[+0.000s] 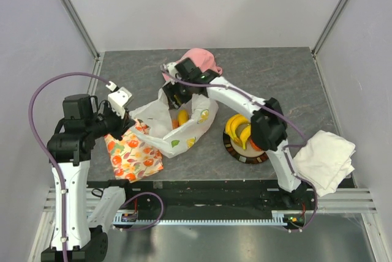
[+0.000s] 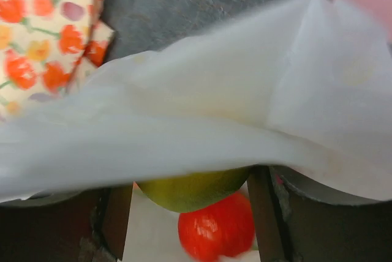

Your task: Take the fake fruits out of the plastic bag

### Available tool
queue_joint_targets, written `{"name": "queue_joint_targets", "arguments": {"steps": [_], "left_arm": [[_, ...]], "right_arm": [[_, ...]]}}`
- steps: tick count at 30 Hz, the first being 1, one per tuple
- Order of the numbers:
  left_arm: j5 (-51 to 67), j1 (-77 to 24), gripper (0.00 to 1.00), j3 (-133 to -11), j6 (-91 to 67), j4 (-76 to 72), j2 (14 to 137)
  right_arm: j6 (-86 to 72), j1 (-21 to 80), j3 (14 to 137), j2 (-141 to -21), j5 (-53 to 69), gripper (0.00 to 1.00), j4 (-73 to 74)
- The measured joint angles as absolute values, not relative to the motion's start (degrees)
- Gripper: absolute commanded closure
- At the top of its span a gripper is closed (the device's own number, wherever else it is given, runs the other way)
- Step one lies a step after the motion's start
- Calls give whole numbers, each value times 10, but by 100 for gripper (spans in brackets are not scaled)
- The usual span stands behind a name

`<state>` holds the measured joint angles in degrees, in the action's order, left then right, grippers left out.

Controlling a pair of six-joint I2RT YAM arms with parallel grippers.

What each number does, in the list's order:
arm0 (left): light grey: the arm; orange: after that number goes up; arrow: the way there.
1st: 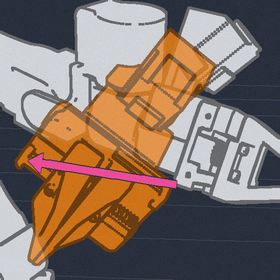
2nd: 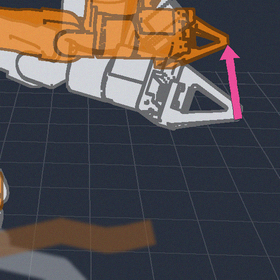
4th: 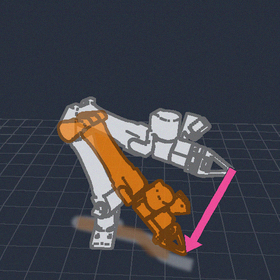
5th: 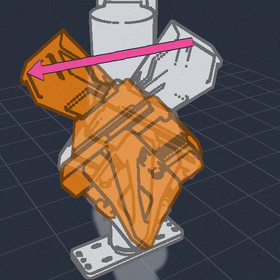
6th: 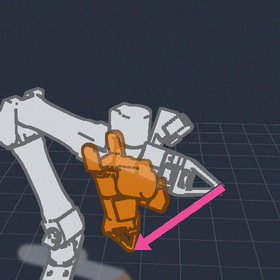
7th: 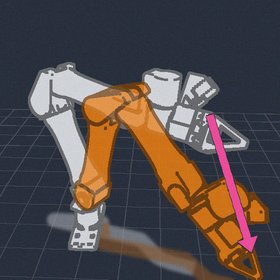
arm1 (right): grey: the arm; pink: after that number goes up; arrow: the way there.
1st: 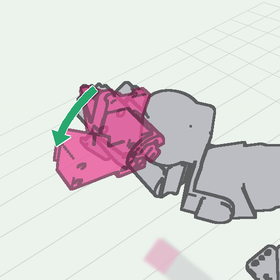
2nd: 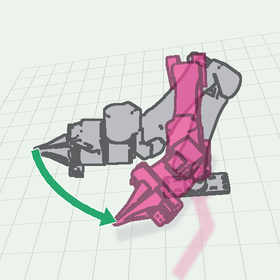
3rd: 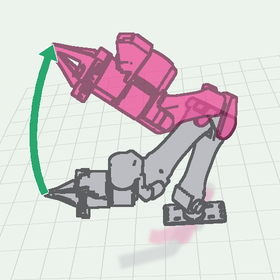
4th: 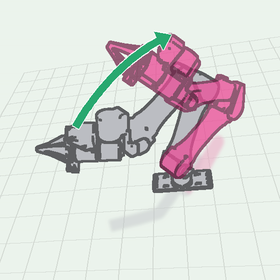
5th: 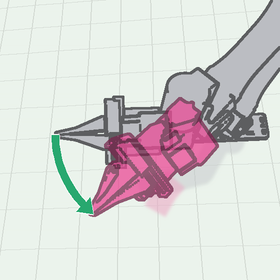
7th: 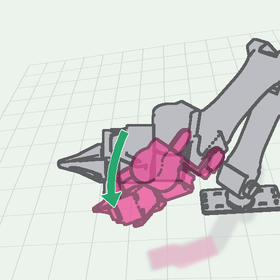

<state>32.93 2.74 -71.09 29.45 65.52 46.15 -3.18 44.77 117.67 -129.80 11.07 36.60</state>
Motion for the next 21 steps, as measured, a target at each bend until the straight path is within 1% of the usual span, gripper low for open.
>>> {"name": "queue_joint_targets", "arguments": {"steps": [6,9,12,18,21], "left_arm": [[336,27,99,-708,264,585,503],[336,27,98,-710,241,551,527],[336,27,98,-711,222,519,541],[338,27,99,-714,198,484,541],[341,27,99,-714,187,471,540]], "right_arm": [[32,410,1131,-1122,226,55,395],[72,413,1118,-1055,270,57,424],[113,415,1096,-1009,299,56,462],[224,394,1023,-921,281,55,562],[303,384,947,-834,250,55,611]]}}
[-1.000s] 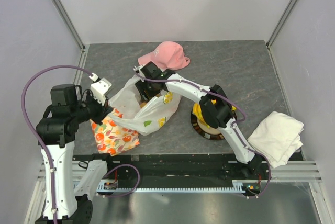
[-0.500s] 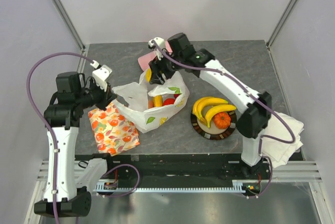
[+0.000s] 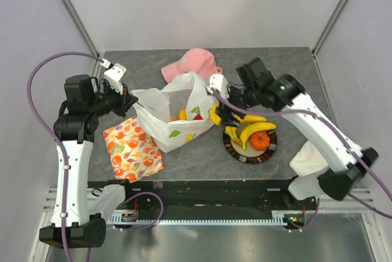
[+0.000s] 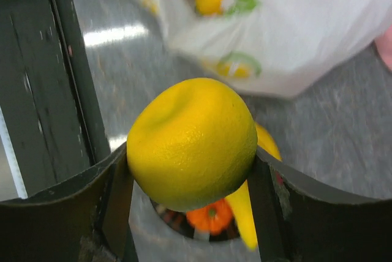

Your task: Take the fake fruits out of the plastic bag

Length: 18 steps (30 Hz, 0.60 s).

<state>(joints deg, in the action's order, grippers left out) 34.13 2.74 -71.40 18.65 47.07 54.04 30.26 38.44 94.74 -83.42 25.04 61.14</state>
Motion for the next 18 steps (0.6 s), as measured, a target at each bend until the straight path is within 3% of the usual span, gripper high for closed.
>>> {"name": "queue_joint_targets", "arguments": {"steps": [3,7,18], "left_arm": [[345,27,98,-712,175,456,539],[346,27,98,-708,162,448,535],[343,27,98,-689,156,442,493]], "right_arm": [[373,384,854,-744,215,54,657],[442,390,778,-716,172,57,718],[433,481,725,-885,22,60,729]]}}
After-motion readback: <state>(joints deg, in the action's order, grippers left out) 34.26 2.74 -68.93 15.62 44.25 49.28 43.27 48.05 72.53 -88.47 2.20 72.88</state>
